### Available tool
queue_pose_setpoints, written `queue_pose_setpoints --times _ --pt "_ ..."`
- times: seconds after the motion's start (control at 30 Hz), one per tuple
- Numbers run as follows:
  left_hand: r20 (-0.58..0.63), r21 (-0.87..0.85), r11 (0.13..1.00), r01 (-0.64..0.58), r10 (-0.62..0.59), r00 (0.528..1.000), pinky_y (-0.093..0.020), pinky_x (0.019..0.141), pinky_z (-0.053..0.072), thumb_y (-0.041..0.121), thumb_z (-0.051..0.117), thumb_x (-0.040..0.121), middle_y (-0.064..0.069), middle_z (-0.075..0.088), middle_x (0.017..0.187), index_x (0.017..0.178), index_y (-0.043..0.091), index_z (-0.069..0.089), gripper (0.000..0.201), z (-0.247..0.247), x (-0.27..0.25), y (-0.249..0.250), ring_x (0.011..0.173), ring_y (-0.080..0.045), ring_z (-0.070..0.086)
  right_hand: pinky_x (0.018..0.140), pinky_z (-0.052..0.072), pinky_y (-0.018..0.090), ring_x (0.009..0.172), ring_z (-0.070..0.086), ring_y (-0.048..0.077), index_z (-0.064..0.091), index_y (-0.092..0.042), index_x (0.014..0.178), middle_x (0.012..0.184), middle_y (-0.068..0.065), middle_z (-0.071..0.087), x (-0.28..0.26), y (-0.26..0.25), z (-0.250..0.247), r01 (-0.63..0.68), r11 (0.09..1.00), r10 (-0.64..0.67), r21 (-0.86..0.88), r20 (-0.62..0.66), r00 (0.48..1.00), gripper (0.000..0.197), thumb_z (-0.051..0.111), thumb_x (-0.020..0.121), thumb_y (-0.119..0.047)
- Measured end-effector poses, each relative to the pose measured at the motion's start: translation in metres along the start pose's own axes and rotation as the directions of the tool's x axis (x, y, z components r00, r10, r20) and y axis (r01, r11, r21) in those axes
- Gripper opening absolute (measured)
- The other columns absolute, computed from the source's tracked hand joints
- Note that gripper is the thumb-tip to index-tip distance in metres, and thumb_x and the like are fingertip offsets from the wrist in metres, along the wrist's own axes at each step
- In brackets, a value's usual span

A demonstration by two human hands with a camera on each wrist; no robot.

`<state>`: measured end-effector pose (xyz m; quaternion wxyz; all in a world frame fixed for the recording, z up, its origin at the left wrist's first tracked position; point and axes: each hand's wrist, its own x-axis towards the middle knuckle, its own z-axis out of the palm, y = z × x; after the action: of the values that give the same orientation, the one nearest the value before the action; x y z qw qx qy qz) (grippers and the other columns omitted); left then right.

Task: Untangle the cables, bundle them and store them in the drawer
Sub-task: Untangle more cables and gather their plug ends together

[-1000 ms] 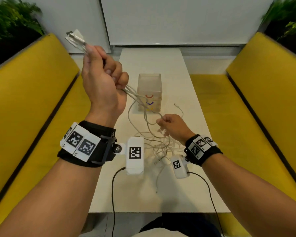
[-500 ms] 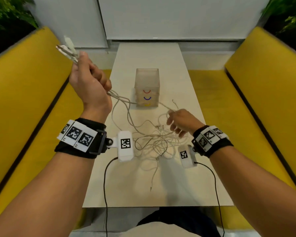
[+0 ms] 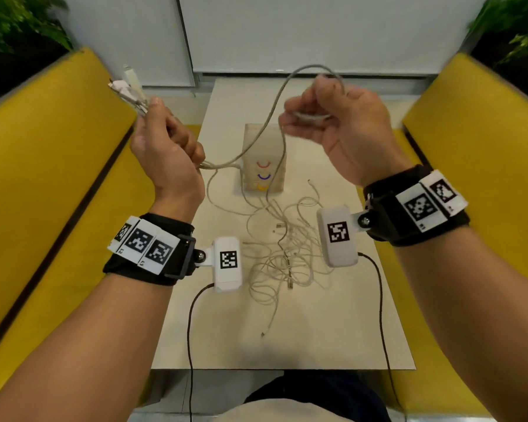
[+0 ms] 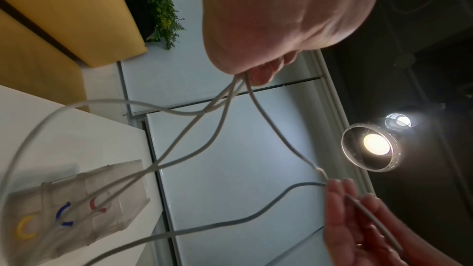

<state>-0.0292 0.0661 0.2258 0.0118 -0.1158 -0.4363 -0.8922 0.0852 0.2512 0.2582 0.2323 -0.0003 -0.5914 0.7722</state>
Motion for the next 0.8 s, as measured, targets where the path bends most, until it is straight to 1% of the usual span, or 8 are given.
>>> queue_pose_setpoints --times 0.17,0.23,0.33,0.4,0.47,0.57,0.67,0.8 --pt "0.024 -0.022 1.0 -0.007 0.008 1.0 -0.03 0.047 0.017 0.027 0.047 0.105 0.001 0.025 0.059 0.071 0.019 0.042 0.035 0.002 -0.002 0.001 0.056 -0.019 0.013 0.093 0.054 0.049 0.101 0.067 0.04 0.06 0.003 0.096 0.099 0.019 0.071 0.002 -0.021 0.003 0.196 0.952 -0.209 0.237 0.032 0.977 0.037 0.031 0.109 -0.016" --pt "0.037 -0.024 1.0 -0.01 0.011 0.999 -0.032 0.048 0.015 0.027 0.046 0.105 0.001 0.025 0.058 0.07 0.02 0.042 0.035 0.004 -0.003 0.001 0.056 -0.02 0.013 0.096 0.052 0.049 0.104 0.065 0.04 0.059 0.003 0.096 0.1 0.02 0.07 0.002 -0.021 0.002 0.231 0.944 -0.244 0.237 0.029 0.969 0.037 0.03 0.109 -0.015" --pt "0.05 -0.011 1.0 -0.022 0.022 0.998 -0.033 0.048 0.015 0.028 0.046 0.104 0.001 0.025 0.059 0.071 0.019 0.042 0.034 0.002 -0.001 0.0 0.055 -0.02 0.013 0.099 0.052 0.051 0.104 0.067 0.039 0.063 -0.003 0.091 0.094 0.014 0.072 0.003 -0.007 -0.005 0.265 0.964 -0.265 -0.032 -0.015 0.964 0.03 0.04 0.107 -0.013" --pt "0.037 0.003 1.0 -0.019 0.019 0.999 -0.033 0.048 0.016 0.029 0.045 0.105 0.001 0.026 0.059 0.073 0.018 0.043 0.034 -0.003 0.001 -0.002 0.055 -0.019 0.014 0.096 0.055 0.054 0.097 0.071 0.036 0.07 -0.01 0.086 0.089 0.009 0.075 0.005 0.012 -0.015 0.217 0.894 -0.266 -0.392 -0.074 0.961 0.02 0.057 0.1 -0.018" --pt "0.016 0.005 1.0 -0.014 0.014 1.0 -0.033 0.048 0.016 0.03 0.045 0.104 0.001 0.025 0.058 0.072 0.019 0.042 0.034 -0.008 0.004 -0.004 0.054 -0.018 0.014 0.088 0.058 0.048 0.09 0.07 0.027 0.073 -0.012 0.088 0.09 0.006 0.074 0.006 0.038 -0.032 0.043 0.677 -0.163 -0.735 -0.093 0.982 0.013 0.065 0.093 -0.021" --pt "-0.008 -0.002 1.0 -0.008 0.008 1.0 -0.032 0.047 0.016 0.029 0.042 0.103 0.0 0.021 0.058 0.069 0.02 0.041 0.036 -0.013 0.008 -0.005 0.052 -0.017 0.014 0.084 0.054 0.036 0.09 0.065 0.02 0.073 -0.013 0.09 0.098 0.002 0.073 0.0 0.083 -0.065 -0.17 0.404 0.029 -0.899 -0.173 0.984 0.012 0.062 0.093 -0.018" --pt "-0.011 -0.028 1.0 0.004 -0.005 1.0 -0.032 0.047 0.014 0.029 0.039 0.103 0.001 0.018 0.058 0.066 0.021 0.038 0.037 -0.018 0.011 -0.006 0.051 -0.017 0.012 0.09 0.046 0.026 0.109 0.065 0.025 0.076 -0.013 0.094 0.112 0.01 0.073 -0.012 0.129 -0.099 -0.326 0.317 0.194 -0.891 -0.276 0.942 0.022 0.056 0.095 -0.004" --pt "-0.007 -0.062 0.998 0.02 -0.021 1.0 -0.03 0.046 0.015 0.027 0.038 0.099 0.002 0.019 0.056 0.067 0.021 0.033 0.033 -0.019 0.012 -0.015 0.05 -0.017 0.011 0.1 0.049 0.033 0.12 0.062 0.028 0.072 -0.019 0.098 0.127 0.012 0.067 -0.035 0.183 -0.117 -0.41 0.222 0.394 -0.885 -0.303 0.868 0.035 0.051 0.091 0.008"
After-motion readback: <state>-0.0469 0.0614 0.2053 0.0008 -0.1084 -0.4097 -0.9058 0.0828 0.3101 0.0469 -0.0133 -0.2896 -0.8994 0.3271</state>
